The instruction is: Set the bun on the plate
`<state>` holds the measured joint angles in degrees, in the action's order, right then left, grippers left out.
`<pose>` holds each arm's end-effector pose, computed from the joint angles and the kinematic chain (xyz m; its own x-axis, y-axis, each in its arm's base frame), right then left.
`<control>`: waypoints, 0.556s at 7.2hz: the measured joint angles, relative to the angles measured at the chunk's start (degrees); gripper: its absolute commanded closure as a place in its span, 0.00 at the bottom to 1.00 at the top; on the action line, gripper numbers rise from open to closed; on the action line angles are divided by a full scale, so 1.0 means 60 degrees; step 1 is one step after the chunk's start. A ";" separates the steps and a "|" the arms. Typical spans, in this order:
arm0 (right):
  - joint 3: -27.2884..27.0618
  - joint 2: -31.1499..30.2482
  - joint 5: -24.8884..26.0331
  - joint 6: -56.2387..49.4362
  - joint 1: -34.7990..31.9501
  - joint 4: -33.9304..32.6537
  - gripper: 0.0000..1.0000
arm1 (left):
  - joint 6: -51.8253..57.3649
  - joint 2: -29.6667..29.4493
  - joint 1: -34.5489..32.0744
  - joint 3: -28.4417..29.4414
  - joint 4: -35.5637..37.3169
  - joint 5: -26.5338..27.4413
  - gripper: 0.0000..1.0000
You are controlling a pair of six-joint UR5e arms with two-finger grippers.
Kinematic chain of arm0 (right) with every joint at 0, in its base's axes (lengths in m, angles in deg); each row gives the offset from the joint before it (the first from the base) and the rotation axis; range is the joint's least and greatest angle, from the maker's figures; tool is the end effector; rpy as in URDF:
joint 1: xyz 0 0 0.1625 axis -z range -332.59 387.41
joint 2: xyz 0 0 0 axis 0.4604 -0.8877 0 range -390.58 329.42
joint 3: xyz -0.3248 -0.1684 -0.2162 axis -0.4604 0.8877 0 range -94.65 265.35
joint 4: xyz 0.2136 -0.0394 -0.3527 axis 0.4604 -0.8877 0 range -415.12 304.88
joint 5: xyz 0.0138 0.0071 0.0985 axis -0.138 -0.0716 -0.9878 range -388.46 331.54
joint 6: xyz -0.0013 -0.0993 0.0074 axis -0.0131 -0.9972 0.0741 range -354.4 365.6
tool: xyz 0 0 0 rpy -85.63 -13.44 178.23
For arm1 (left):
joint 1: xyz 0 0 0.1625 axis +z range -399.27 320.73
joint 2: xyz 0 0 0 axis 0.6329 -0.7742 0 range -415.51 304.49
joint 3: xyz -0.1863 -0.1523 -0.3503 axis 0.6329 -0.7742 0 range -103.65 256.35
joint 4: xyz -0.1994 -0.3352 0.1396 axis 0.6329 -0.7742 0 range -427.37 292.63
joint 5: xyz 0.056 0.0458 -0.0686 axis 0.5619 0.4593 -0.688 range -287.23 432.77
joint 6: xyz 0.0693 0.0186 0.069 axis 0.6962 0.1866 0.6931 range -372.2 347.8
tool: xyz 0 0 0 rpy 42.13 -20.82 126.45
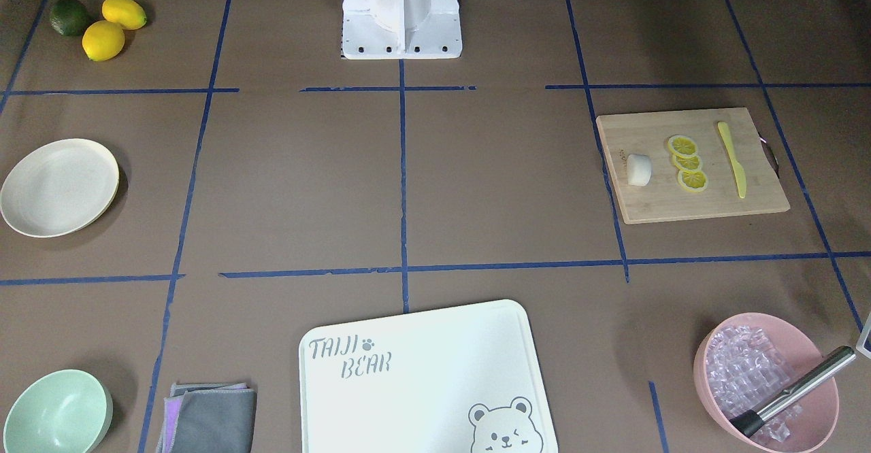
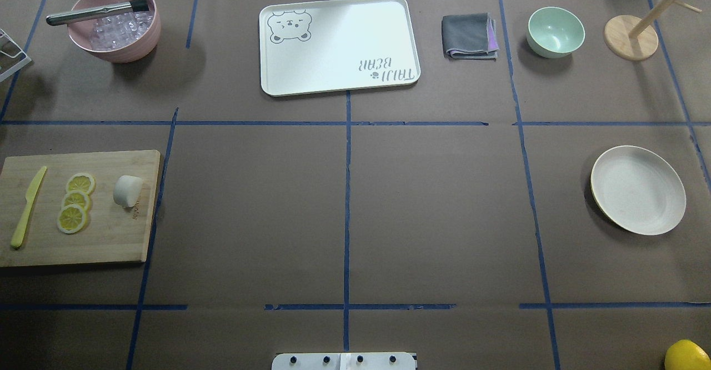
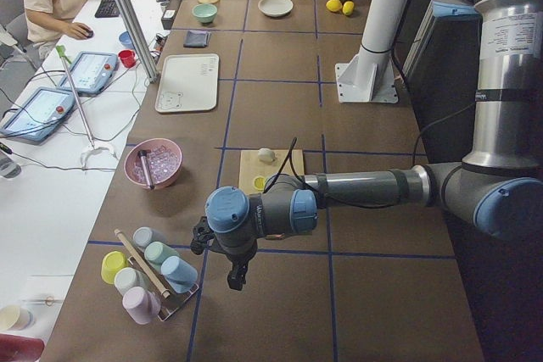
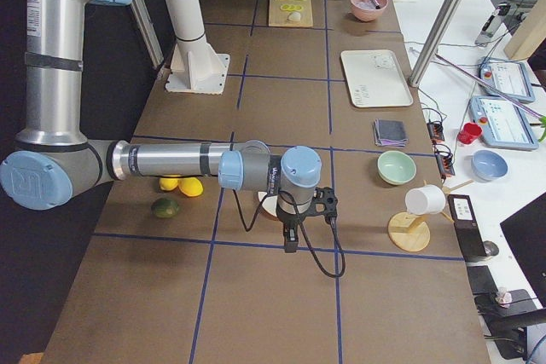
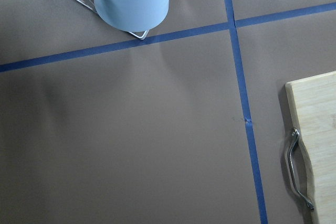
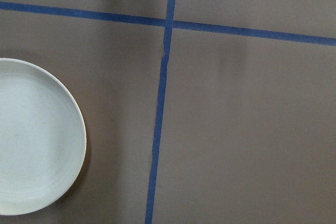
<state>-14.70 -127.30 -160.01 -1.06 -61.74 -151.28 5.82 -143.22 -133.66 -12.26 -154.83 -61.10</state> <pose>0.0608 -0.4387 0.6411 0.7420 -0.0944 0.6637 0.1015 0.9944 0.0279 -0.0998 -0.4595 0.6944 0.7017 0.1828 -0.6887 -0.1481 0.9828 0.1100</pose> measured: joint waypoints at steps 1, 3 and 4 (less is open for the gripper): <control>-0.0006 0.0006 -0.0001 0.0009 -0.0004 0.0001 0.00 | -0.0004 -0.0006 0.0000 -0.0001 0.0004 0.0006 0.00; -0.0110 0.0093 -0.0023 0.0143 0.0009 -0.0002 0.00 | -0.0023 -0.0011 0.0000 0.0002 0.0003 0.0006 0.00; -0.0182 0.0121 -0.0111 0.0238 0.0040 -0.0005 0.00 | -0.0027 -0.0006 0.0000 0.0001 0.0001 0.0000 0.00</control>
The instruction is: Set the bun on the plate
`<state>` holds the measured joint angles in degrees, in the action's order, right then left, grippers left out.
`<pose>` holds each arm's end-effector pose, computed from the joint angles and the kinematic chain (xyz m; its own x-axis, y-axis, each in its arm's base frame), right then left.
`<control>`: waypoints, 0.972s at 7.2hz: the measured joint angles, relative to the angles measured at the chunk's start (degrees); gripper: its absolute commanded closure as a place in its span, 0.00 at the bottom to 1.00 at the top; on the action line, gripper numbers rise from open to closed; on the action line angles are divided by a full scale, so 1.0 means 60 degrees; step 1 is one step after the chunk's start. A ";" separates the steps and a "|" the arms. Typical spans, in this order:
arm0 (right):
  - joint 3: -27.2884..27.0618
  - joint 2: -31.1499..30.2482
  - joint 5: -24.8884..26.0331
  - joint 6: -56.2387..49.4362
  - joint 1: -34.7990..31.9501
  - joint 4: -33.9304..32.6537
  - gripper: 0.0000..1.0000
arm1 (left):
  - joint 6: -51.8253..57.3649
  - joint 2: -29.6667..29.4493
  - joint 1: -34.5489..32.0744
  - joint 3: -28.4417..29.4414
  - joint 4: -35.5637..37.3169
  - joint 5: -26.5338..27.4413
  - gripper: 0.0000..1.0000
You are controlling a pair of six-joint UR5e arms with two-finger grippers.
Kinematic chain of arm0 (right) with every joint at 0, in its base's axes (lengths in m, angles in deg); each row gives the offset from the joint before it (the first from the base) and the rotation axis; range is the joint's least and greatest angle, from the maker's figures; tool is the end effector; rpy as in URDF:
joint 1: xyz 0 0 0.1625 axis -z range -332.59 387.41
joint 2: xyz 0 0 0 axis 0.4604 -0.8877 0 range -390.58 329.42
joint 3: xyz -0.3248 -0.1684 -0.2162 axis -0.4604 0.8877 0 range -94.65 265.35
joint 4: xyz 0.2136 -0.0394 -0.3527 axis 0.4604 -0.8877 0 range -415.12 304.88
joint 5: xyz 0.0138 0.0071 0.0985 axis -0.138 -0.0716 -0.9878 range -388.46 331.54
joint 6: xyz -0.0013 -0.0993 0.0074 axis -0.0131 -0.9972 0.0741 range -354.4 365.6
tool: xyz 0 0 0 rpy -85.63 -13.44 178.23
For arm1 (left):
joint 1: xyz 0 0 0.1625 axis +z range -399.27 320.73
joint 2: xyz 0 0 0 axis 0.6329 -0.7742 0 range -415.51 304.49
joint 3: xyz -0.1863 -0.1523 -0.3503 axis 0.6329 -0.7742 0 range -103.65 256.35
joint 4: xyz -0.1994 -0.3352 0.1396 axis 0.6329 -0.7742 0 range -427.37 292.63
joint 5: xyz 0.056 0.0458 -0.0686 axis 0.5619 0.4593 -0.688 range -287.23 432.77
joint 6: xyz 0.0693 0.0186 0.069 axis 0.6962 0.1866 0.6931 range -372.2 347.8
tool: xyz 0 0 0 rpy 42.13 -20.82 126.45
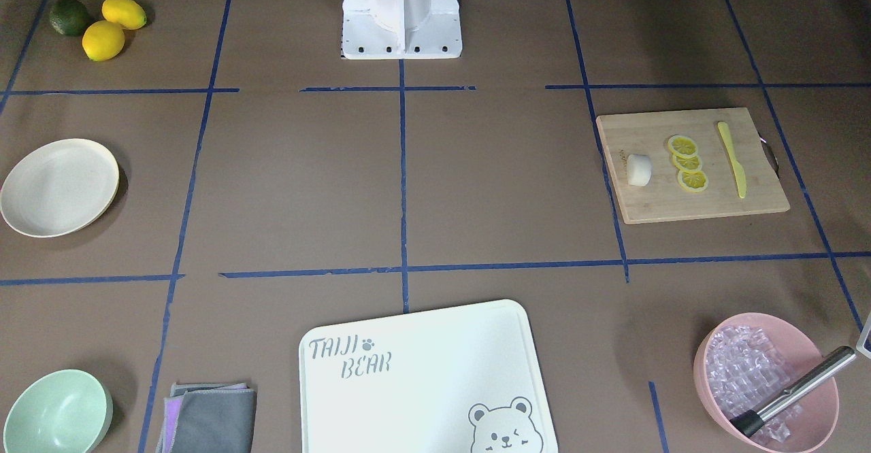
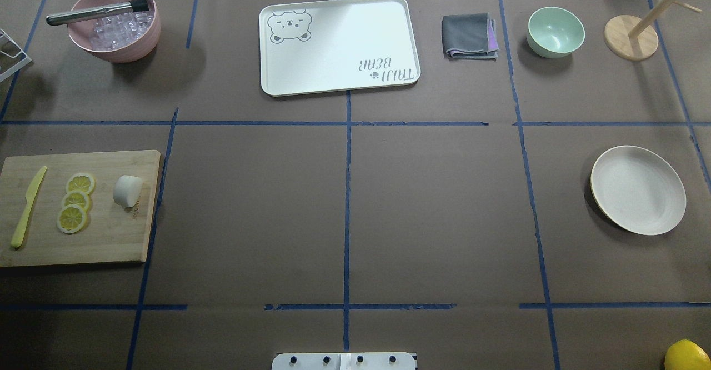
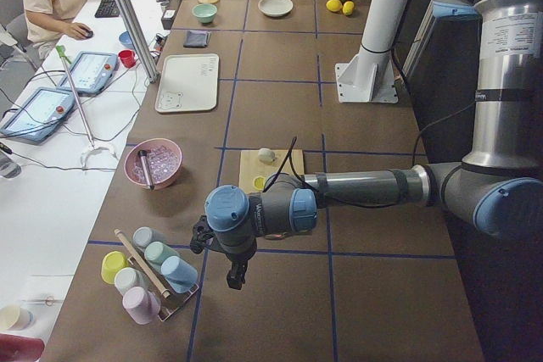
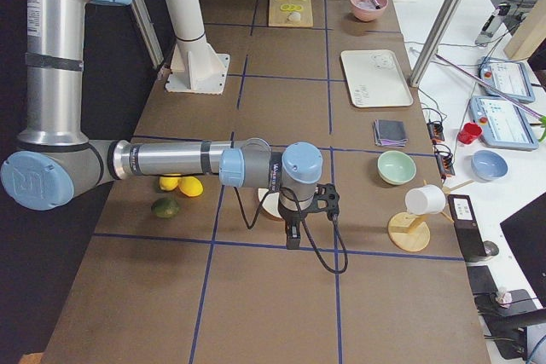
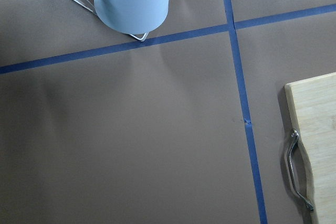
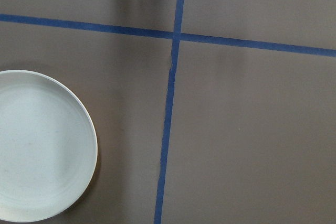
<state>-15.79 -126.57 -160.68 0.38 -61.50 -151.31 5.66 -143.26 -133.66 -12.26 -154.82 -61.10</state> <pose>0.0580 -0.4458 0.6255 0.7358 -0.0929 0.6707 0.0863 0.9953 0.0432 -0.0998 -0.4598 0.6941 0.7021 0.1804 -0.6888 -0.1461 0.9833 0.1086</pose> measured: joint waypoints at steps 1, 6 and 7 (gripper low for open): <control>0.0053 -0.0015 -0.0283 0.0074 0.0063 0.0182 0.00 | -0.0001 0.0008 0.0000 -0.0005 -0.0001 -0.0011 0.00; 0.2950 -0.0129 -0.0818 0.5170 0.2398 0.7691 0.05 | -0.0002 0.0073 0.0000 -0.0025 -0.0001 -0.0065 0.00; 0.3206 -0.0145 -0.0559 0.6076 0.2960 0.8676 0.10 | -0.0002 0.0076 0.0000 -0.0026 -0.0001 -0.0061 0.00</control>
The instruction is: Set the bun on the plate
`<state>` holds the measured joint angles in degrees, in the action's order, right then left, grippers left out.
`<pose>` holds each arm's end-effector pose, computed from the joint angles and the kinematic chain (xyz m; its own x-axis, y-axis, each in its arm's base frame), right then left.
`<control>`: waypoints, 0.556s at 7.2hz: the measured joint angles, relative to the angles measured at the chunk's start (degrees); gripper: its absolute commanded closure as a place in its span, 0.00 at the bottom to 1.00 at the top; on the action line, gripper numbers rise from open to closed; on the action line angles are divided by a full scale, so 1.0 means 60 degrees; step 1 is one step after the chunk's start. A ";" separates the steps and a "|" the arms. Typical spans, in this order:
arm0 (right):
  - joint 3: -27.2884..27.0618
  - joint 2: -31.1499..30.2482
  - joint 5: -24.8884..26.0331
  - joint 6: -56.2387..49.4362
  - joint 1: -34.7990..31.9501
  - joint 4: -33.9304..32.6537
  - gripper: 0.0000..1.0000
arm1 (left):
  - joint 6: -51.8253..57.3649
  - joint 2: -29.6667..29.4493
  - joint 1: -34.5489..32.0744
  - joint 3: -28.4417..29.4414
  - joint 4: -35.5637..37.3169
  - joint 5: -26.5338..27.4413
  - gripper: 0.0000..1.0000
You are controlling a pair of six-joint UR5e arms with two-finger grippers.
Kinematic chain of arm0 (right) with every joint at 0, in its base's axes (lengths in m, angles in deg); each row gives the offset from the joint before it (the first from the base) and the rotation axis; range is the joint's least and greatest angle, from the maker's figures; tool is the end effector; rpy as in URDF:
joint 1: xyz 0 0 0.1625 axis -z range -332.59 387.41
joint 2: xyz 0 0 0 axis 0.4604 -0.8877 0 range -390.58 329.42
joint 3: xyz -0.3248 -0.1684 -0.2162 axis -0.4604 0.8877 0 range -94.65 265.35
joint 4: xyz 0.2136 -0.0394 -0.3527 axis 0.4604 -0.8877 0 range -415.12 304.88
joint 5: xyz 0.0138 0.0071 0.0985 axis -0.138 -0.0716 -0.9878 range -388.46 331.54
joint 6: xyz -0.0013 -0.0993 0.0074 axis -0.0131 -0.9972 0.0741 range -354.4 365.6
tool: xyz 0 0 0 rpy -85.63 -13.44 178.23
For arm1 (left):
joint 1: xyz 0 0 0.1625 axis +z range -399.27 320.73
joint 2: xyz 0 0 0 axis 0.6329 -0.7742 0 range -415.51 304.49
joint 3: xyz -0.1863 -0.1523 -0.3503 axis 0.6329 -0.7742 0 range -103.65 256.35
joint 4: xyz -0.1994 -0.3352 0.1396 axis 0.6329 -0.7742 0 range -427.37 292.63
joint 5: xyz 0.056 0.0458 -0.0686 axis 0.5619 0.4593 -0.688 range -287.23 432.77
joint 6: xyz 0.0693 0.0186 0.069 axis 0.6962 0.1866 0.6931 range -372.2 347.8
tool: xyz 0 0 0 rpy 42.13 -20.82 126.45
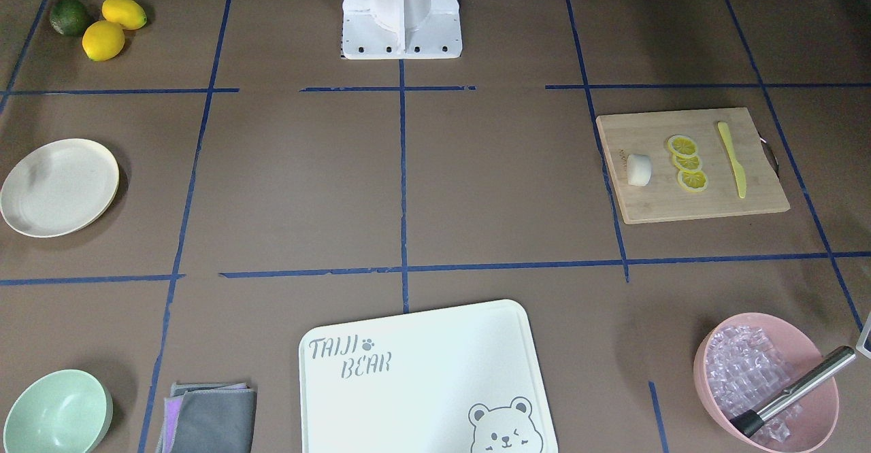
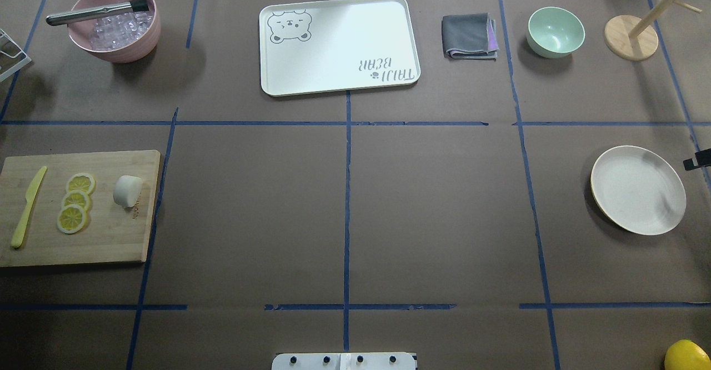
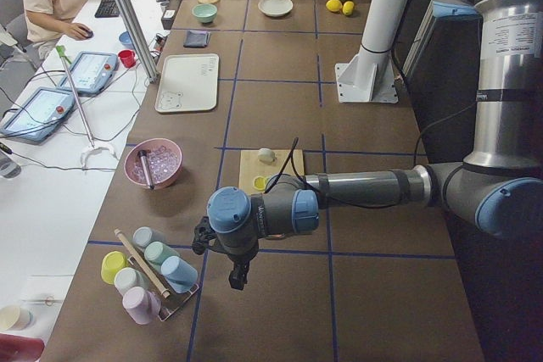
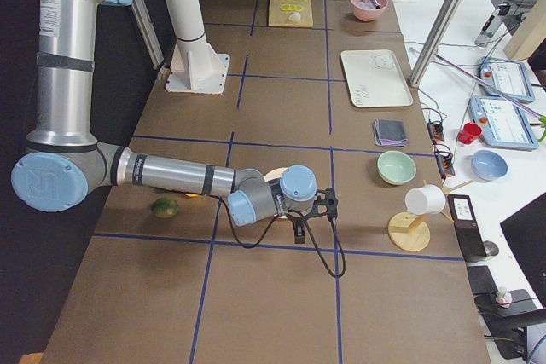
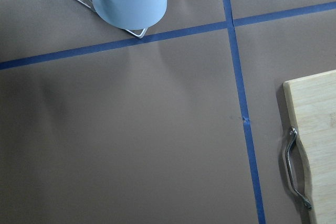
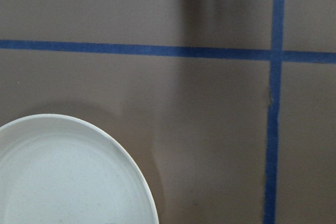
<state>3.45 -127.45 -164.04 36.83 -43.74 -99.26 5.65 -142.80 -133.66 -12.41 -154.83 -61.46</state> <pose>-0.0863 -0.4454 0.6943 0.6088 -0.0691 0.7903 -0.0449 0.9916 0.1213 -0.0991 -0.4559 0.6961 0.6977 0.1765 -0.6943 -0.1446 0.9839 0.1048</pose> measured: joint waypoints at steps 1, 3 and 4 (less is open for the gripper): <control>0.0115 -0.0039 0.0161 0.0374 0.0354 0.0394 0.19 | 0.0000 0.0012 0.0000 0.0000 0.0000 0.0003 0.00; 0.0193 -0.0159 0.0281 0.0547 0.0735 0.0582 0.77 | 0.0000 0.0027 0.0000 0.0008 0.0000 0.0004 0.00; 0.0198 -0.0204 0.0283 0.0560 0.0797 0.0596 0.98 | 0.0000 0.0030 0.0000 0.0017 0.0000 0.0004 0.00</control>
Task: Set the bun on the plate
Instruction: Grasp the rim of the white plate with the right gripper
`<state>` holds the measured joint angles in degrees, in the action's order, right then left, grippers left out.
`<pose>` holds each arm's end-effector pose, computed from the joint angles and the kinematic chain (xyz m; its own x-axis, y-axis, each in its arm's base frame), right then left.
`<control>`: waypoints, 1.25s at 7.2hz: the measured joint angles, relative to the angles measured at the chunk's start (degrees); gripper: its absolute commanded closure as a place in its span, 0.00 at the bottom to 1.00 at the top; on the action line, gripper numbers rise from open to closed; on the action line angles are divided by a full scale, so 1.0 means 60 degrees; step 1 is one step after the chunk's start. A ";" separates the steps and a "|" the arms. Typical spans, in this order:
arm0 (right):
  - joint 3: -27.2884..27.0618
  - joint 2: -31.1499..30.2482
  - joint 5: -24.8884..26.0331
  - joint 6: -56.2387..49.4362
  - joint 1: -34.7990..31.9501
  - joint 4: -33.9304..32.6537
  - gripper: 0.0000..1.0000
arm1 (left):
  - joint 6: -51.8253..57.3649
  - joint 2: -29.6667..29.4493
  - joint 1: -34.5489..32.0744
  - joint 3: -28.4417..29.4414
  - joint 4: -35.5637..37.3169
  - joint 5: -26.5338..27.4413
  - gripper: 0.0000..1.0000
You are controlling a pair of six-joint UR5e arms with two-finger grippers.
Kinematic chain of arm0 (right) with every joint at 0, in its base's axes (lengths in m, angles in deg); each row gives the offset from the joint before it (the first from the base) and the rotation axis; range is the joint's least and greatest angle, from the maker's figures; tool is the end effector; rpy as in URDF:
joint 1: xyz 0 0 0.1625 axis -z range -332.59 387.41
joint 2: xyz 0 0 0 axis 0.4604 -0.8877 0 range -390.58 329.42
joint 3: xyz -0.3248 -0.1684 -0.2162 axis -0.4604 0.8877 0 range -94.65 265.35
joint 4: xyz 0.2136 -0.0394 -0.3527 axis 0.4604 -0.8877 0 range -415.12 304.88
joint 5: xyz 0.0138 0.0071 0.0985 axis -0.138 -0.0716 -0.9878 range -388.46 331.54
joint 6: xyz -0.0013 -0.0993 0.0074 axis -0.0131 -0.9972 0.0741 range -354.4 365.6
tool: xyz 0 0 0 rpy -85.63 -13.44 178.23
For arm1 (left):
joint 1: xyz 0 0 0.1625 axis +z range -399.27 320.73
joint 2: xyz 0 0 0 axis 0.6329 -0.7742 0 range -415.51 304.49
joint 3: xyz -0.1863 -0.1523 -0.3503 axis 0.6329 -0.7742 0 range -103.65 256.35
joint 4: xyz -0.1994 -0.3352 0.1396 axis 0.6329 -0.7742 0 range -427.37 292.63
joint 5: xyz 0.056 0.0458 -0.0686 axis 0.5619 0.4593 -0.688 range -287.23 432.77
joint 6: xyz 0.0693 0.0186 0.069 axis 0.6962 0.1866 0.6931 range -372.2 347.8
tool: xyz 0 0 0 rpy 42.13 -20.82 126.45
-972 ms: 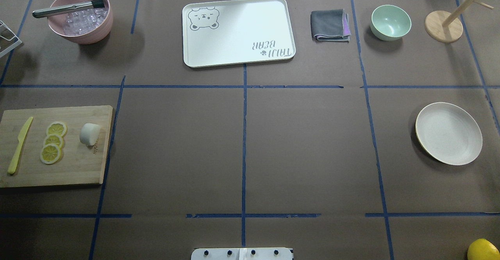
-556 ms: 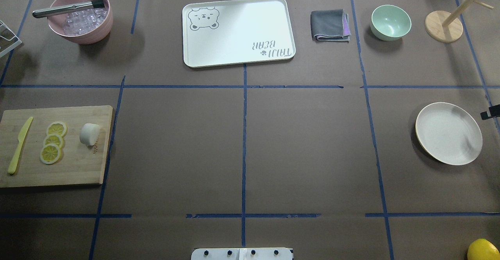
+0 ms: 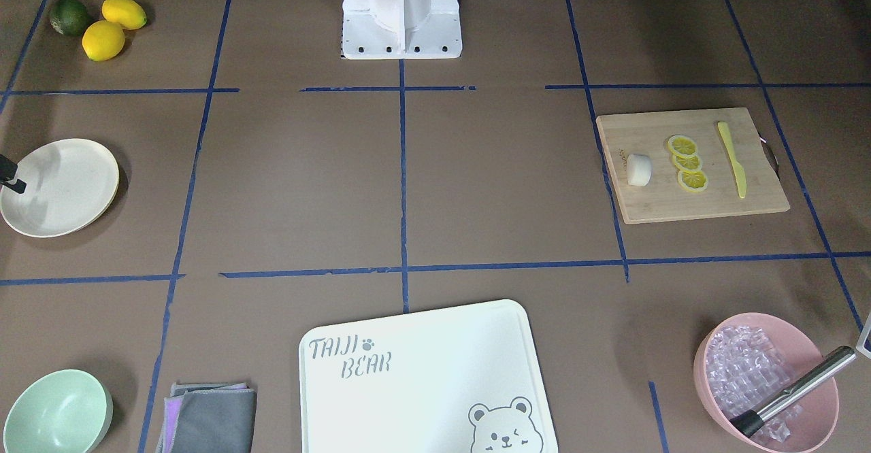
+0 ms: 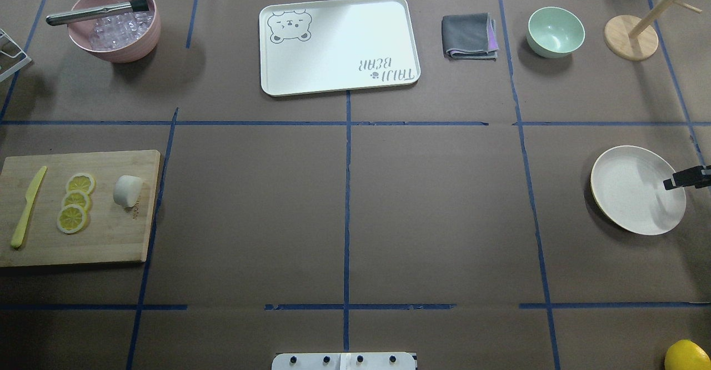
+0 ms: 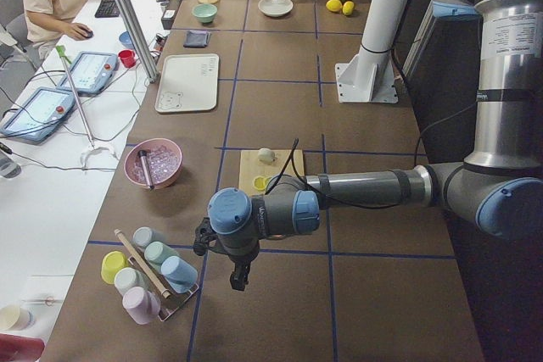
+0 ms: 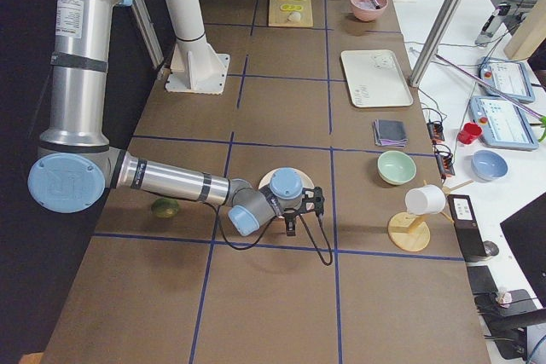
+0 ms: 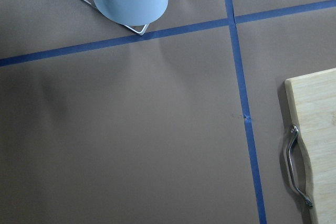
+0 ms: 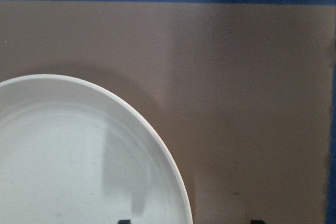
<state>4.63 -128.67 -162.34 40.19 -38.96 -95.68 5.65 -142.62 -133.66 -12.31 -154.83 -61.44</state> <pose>-0.1163 -0.4262 0.7082 0.6150 -0.0747 0.7850 -0.0115 0.9945 0.1037 -0.0990 -0.4541 0.6984 0.6976 0.1731 -0.6952 -0.1447 0.9844 0.1000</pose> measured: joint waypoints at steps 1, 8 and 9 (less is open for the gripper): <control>-0.0003 -0.0014 -0.0024 -0.0005 0.0022 0.0005 1.00 | 0.0000 0.0006 0.0000 0.0006 0.0000 0.0000 0.00; -0.1517 0.1524 -0.0761 0.1235 0.0310 -0.0157 1.00 | 0.0000 0.0017 0.0000 0.0012 0.0000 -0.0014 0.00; -0.1665 0.2271 -0.0685 0.2378 0.0764 -0.0169 1.00 | 0.0000 0.0017 0.0000 0.0013 0.0000 -0.0015 0.00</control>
<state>-5.36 -115.04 -166.45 54.46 -34.38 -96.69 5.65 -142.52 -133.66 -12.24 -154.83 -61.53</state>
